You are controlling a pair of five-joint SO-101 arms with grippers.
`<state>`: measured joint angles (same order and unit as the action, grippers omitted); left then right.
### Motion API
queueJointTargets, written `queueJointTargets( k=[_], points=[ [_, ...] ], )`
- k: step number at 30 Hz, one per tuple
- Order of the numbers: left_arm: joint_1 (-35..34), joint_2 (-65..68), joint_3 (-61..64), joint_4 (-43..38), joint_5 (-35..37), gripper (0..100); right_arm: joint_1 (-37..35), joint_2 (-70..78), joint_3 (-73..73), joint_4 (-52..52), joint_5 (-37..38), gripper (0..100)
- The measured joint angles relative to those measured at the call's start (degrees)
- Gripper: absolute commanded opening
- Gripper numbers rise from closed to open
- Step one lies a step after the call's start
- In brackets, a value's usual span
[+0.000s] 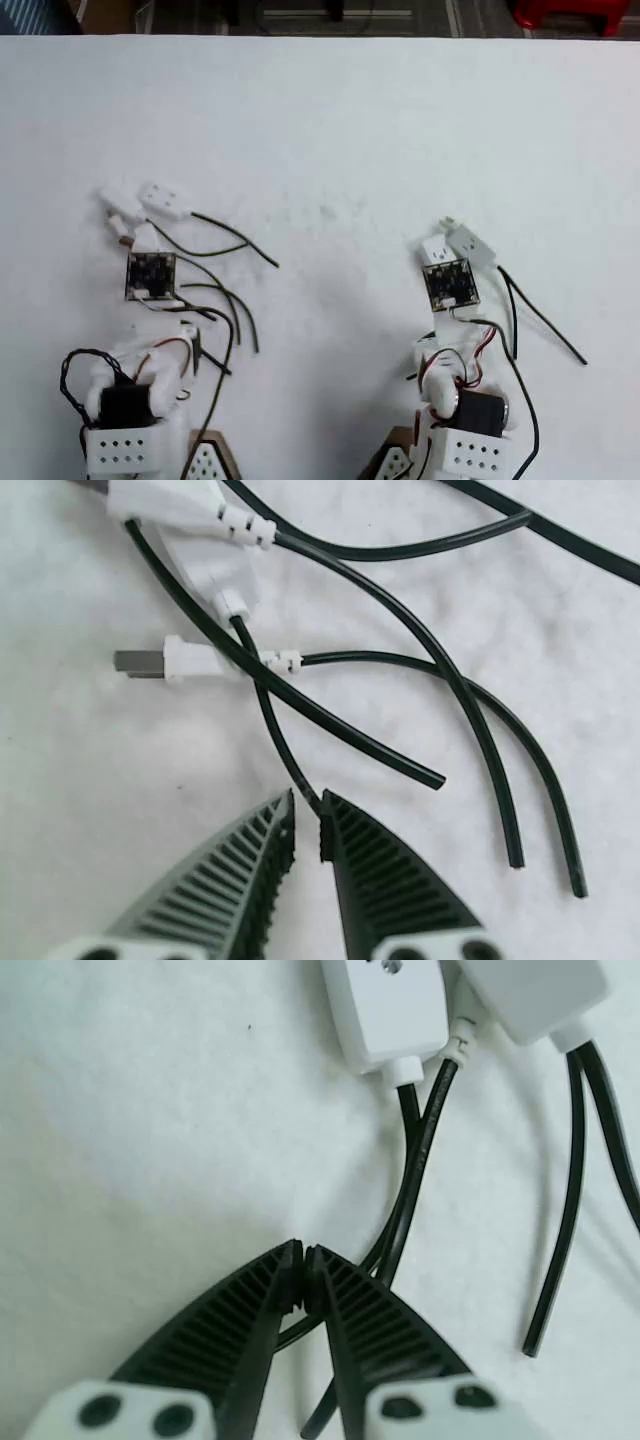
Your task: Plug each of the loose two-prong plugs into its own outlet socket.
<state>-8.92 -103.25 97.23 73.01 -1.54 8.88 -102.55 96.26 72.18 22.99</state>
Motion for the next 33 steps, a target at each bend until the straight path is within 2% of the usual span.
queueJointTargets(
  k=[10, 12, 15, 17, 24, 30, 33],
  points=[
    [0.00, 0.00, 0.00, 0.00, 0.00, 7, -0.26, 0.00, 0.00, 0.00, 0.00, 2.1],
    [0.00, 0.00, 0.00, 0.00, 0.00, 7, -3.08, 0.00, 0.00, 0.00, 0.00, 2.1],
    [0.00, 0.00, 0.00, 0.00, 0.00, 7, -3.52, 0.00, -0.44, -1.49, 0.00, 2.1],
    [0.00, 0.00, 0.00, 0.00, 0.00, 7, -2.02, 0.00, -3.16, -4.04, 0.00, 2.1],
    [0.00, 0.00, 0.00, 0.00, 0.00, 7, 10.73, -0.26, -18.20, -15.47, -0.09, 2.1],
    [0.00, 0.00, 0.00, 0.00, 0.00, 7, 10.90, -0.53, -29.71, -15.74, -0.09, 3.5],
    [0.00, 0.00, 0.00, 0.00, 0.00, 7, 8.35, 2.02, -34.64, -13.19, -0.09, 12.8]
  ],
)
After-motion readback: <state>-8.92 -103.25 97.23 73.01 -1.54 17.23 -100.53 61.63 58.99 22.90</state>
